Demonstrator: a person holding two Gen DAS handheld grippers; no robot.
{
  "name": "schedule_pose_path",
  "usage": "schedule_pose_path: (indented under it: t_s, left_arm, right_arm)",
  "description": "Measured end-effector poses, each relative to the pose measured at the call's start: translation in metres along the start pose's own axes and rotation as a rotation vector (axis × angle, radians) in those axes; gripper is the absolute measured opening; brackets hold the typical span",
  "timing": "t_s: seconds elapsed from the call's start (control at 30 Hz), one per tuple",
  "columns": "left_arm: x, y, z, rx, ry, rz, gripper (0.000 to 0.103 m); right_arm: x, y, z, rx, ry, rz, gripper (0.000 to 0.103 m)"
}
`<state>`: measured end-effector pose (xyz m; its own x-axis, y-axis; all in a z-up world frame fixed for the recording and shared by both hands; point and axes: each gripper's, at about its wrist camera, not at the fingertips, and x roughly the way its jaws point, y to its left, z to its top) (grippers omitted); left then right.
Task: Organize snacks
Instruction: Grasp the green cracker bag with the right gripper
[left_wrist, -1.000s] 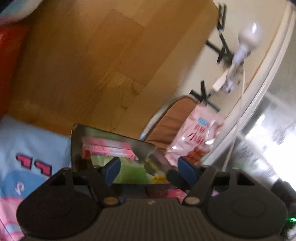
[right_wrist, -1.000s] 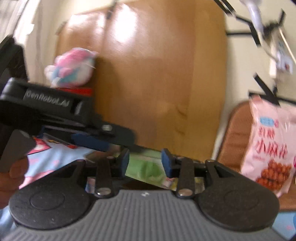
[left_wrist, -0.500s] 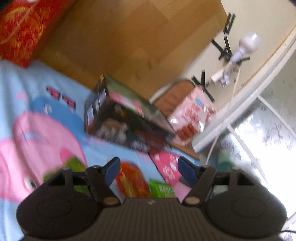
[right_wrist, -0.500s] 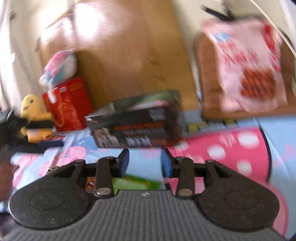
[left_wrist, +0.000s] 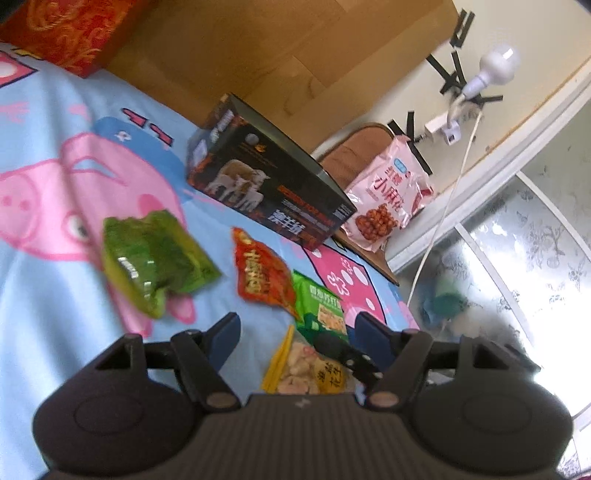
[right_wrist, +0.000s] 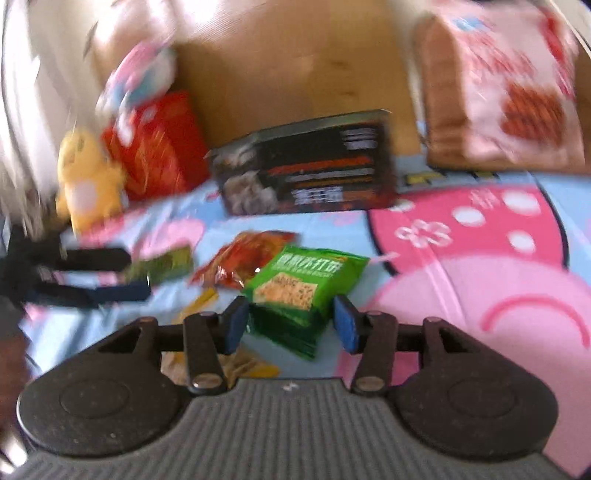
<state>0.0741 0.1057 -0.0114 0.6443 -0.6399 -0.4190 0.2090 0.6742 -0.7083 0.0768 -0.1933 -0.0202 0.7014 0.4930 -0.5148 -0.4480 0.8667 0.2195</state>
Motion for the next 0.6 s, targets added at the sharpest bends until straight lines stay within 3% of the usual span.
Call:
schedule_pose_path:
  t_s: [0.03, 0.07, 0.13, 0.2, 0.47, 0.6]
  left_arm:
    - [-0.005, 0.001, 0.0, -0.002, -0.009, 0.004, 0.069]
    - [-0.008, 0.002, -0.001, -0.004, -0.017, 0.006, 0.069]
    - [-0.016, 0.005, -0.001, -0.012, -0.034, 0.006, 0.069]
    - [-0.021, 0.007, -0.002, -0.017, -0.046, 0.005, 0.069]
    - [-0.043, 0.017, -0.002, -0.04, -0.104, -0.006, 0.069]
    - [-0.053, 0.026, -0.002, -0.064, -0.128, 0.0, 0.069]
  right_arm:
    - [0.002, 0.008, -0.001, -0.058, 0.0, -0.028, 0.048]
    - [0.003, 0.016, -0.001, -0.095, -0.005, -0.042, 0.039]
    - [0.003, 0.019, -0.002, -0.106, -0.014, -0.044, 0.027]
    - [0.001, 0.018, -0.001, -0.086, -0.033, -0.061, 0.021]
    - [-0.015, 0.028, 0.019, -0.045, -0.112, -0.009, 0.006]
    - [-0.007, 0.055, 0.022, -0.042, -0.068, 0.125, 0.007]
